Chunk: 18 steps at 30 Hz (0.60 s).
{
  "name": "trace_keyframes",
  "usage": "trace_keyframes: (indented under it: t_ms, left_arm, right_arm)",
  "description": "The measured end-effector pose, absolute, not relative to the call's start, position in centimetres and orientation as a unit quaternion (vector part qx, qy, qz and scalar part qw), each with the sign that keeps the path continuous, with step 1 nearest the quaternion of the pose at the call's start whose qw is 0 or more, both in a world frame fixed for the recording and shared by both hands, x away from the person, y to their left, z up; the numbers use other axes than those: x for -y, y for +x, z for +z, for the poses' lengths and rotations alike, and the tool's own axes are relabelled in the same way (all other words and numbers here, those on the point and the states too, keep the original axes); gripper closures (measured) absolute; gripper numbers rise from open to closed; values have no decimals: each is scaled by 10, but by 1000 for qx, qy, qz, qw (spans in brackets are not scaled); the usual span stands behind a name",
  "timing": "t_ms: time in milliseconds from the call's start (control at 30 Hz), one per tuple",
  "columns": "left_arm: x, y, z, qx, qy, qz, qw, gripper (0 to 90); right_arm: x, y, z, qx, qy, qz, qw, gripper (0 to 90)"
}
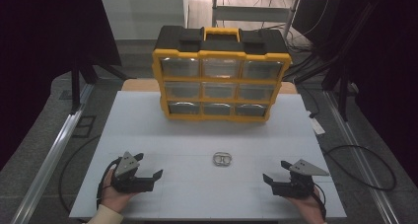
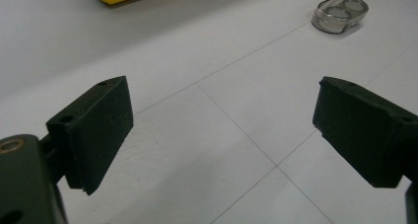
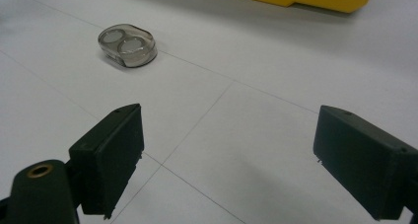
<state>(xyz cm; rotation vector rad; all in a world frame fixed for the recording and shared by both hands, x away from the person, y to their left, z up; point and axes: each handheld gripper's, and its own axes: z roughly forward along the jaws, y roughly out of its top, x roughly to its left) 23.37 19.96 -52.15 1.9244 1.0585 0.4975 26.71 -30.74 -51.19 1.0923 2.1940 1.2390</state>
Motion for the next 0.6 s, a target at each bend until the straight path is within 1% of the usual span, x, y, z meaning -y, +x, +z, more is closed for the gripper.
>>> trace_keyframes:
  t_ms: [600]
  left_arm:
    - [-198, 234, -523, -421, 776, 197, 427, 88]
  right_arm:
    - [308, 266, -512, -784, 392, 437, 202, 126]
